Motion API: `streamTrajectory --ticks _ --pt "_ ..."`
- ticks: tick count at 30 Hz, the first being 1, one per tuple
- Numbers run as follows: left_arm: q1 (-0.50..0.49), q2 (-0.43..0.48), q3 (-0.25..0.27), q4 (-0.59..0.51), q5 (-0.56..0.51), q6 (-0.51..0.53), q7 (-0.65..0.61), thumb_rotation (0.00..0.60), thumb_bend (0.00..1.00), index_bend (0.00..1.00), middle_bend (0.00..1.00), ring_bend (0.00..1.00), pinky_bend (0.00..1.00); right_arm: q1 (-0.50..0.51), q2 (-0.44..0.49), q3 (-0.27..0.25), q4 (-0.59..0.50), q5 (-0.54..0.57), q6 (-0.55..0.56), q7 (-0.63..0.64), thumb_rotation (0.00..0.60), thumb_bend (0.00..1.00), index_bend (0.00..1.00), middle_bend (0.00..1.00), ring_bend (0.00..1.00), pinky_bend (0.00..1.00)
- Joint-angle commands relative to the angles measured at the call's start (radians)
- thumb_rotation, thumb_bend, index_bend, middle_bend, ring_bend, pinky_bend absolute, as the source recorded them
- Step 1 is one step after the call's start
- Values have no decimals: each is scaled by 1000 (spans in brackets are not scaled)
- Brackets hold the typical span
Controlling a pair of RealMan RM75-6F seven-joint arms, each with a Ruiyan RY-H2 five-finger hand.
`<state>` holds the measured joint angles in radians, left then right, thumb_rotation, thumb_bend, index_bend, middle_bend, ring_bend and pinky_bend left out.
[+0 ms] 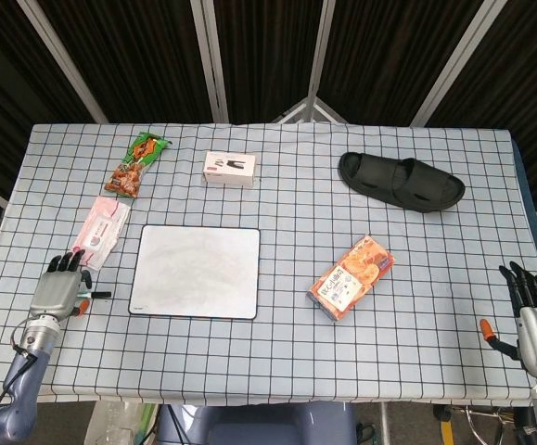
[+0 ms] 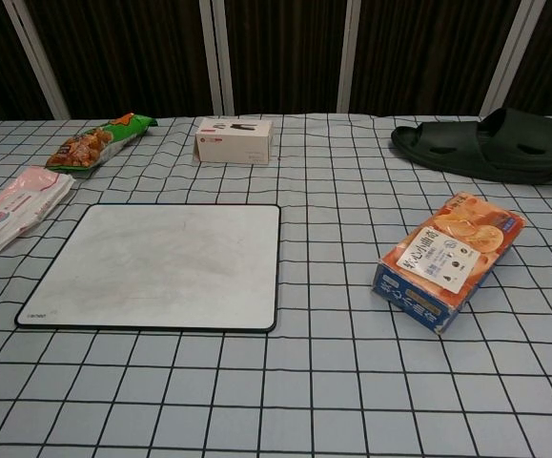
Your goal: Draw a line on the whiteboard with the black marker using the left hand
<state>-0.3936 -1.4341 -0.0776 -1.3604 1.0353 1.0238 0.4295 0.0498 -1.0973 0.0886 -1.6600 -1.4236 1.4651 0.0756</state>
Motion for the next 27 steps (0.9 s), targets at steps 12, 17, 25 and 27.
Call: streamTrajectory --ticks 12,17,25,27 --pt "-3 -17 7 24 -4 -6 1 600 561 570 0 0 0 -4 1 0 -1 3 2 2 600 344 0 0 0 0" --pt "-2 -21 0 20 2 6 -16 600 583 599 0 0 0 -6 2 -1 2 2 4 3 600 343 0 0 0 0" --pt "14 27 -133 -174 79 142 -261 600 591 642 22 0 0 -7 2 0 4 2 6 8 600 343 0 0 0 0" --pt "13 37 -165 -215 89 166 -300 600 595 665 50 1 14 -7 0 2 5 -1 10 8 600 343 0 0 0 0"
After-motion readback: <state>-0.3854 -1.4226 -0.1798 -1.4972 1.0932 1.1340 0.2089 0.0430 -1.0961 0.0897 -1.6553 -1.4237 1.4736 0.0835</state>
